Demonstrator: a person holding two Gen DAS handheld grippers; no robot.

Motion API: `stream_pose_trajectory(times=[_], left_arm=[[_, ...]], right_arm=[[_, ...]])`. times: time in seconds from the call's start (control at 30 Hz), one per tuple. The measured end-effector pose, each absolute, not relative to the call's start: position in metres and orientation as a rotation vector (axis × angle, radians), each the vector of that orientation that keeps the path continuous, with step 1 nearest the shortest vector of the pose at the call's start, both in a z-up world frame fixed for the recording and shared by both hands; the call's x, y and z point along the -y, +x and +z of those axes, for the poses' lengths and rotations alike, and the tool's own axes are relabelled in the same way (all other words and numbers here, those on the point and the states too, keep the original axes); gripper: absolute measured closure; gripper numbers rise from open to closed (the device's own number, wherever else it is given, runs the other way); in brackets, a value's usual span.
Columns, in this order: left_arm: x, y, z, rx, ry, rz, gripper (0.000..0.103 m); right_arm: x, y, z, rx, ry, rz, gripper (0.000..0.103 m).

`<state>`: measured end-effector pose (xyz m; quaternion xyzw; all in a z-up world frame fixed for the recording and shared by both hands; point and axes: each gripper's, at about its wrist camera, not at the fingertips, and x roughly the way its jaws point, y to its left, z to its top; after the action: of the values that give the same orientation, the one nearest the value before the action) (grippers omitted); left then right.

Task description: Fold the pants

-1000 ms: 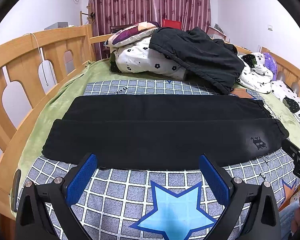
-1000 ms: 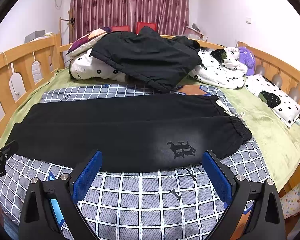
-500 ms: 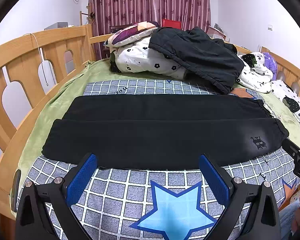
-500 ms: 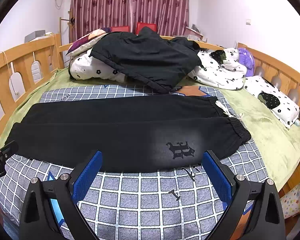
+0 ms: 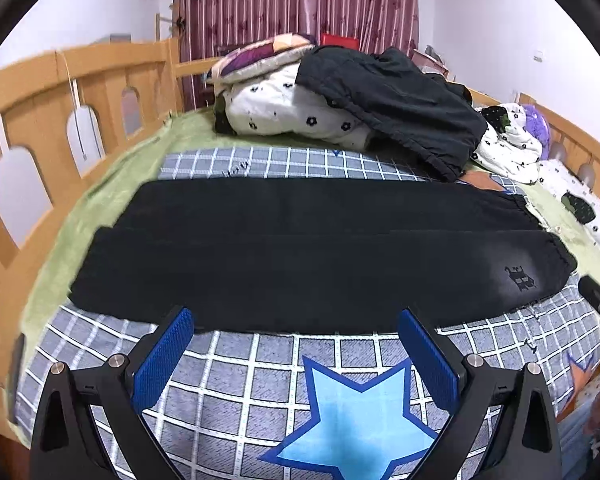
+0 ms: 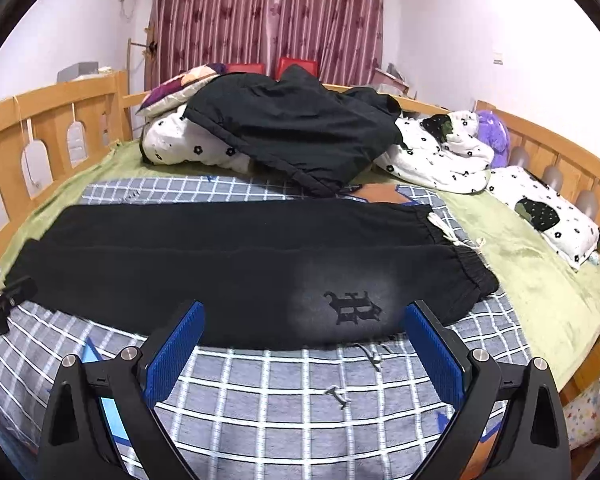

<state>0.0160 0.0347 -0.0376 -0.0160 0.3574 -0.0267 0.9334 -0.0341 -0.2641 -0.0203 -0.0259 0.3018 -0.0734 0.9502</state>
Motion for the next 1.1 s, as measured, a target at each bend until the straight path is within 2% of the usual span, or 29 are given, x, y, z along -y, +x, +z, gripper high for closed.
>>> stream_pose_trajectory(times=[0.37, 0.47, 0.53, 0.77, 0.97, 1.03, 1.07, 1.1], left_arm=[[-0.101, 0.047, -0.093, -0.822, -0.209, 0.001, 0.002], [-0.122, 0.053, -0.108, -0.875, -0.252, -0.004, 0.002], [-0.136, 0.053, -0.115, -0.881, -0.299, -0.006, 0.002], [-0.176, 0.057, -0.147, -0.899, -0.427, 0.016, 0.007], [-0.19, 0.081, -0.163, -0.886, -0.471, 0.053, 0.016], [-0.189, 0.094, -0.164, -0.881, -0.458, 0.07, 0.023], [-0.191, 0.099, -0.163, -0.881, -0.458, 0.082, 0.031], [-0.193, 0.104, -0.163, -0.878, -0.461, 0.099, 0.045]], right_arm=[[0.319, -0.025, -0.07, -0.725, 0.025, -0.095, 0.012], [0.336, -0.015, -0.1, -0.8, 0.063, -0.109, 0.021], [0.345, -0.011, -0.118, -0.839, 0.109, -0.104, 0.034], [0.376, 0.011, -0.139, -0.848, 0.319, -0.052, 0.035], [0.393, 0.047, -0.154, -0.877, 0.444, -0.113, 0.035], [0.398, 0.057, -0.16, -0.888, 0.46, -0.127, 0.035], [0.4, 0.064, -0.162, -0.891, 0.475, -0.133, 0.035], [0.401, 0.069, -0.163, -0.886, 0.489, -0.142, 0.044]])
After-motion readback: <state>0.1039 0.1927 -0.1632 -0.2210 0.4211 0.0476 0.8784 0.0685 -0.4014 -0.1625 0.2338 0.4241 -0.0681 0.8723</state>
